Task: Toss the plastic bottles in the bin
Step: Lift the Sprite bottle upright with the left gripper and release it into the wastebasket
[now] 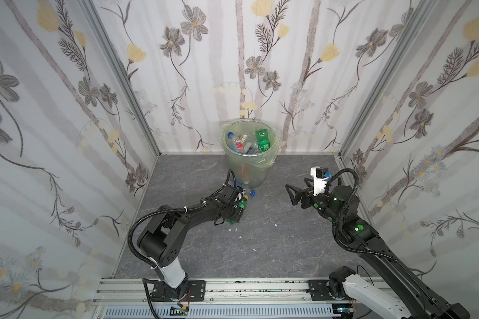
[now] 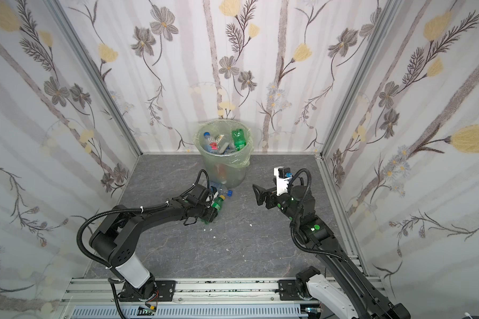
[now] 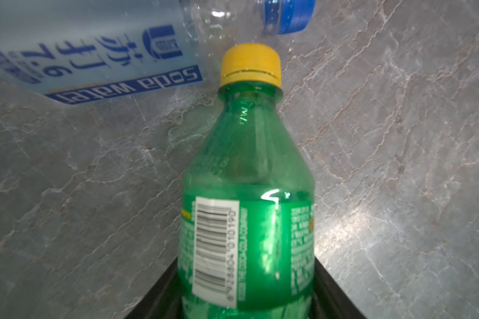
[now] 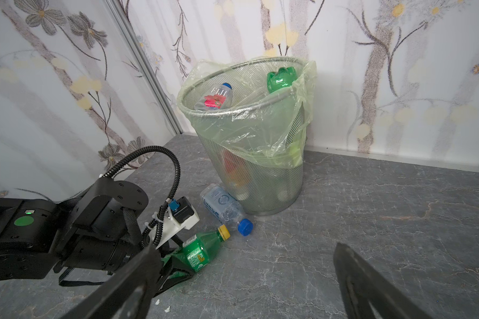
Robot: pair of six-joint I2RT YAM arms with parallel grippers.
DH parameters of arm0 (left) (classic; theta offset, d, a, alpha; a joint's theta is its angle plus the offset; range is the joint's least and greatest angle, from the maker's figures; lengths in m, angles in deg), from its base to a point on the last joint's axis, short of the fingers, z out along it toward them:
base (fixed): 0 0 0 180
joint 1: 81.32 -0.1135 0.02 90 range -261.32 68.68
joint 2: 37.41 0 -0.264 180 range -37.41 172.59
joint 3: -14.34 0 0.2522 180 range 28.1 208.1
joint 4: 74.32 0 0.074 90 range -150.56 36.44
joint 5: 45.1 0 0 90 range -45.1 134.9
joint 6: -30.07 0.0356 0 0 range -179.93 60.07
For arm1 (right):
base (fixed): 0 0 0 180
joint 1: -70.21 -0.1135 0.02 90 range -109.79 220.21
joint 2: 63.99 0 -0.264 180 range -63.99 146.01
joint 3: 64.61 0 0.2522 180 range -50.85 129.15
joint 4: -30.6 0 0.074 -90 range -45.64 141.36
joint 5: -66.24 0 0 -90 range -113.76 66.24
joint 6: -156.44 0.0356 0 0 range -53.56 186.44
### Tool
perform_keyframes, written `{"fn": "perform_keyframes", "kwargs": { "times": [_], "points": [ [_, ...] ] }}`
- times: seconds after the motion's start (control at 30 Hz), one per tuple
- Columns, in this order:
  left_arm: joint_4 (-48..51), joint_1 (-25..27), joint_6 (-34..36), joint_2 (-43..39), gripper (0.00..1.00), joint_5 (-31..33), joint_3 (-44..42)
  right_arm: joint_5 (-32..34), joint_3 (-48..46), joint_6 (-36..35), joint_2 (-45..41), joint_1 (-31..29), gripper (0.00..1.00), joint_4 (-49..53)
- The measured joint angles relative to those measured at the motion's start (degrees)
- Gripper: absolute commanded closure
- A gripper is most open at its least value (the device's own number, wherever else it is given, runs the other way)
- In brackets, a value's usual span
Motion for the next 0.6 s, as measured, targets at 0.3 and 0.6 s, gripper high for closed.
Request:
{"fn": "perform_keyframes", "kwargs": {
  "times": [0.3, 0.6],
  "points": [
    [-2.34, 1.86, -4.63, -7.3, 0.49, 1.44, -5.18, 0.15, -0.09, 0.11, -0.15, 0.0, 0.02, 0.04],
    [-4.33, 3.28, -11.47, -36.63, 0.49, 5.29, -13.75, 0.42, -0.09, -0.28, 1.86, 0.15, 0.03, 0.11]
  ]
}}
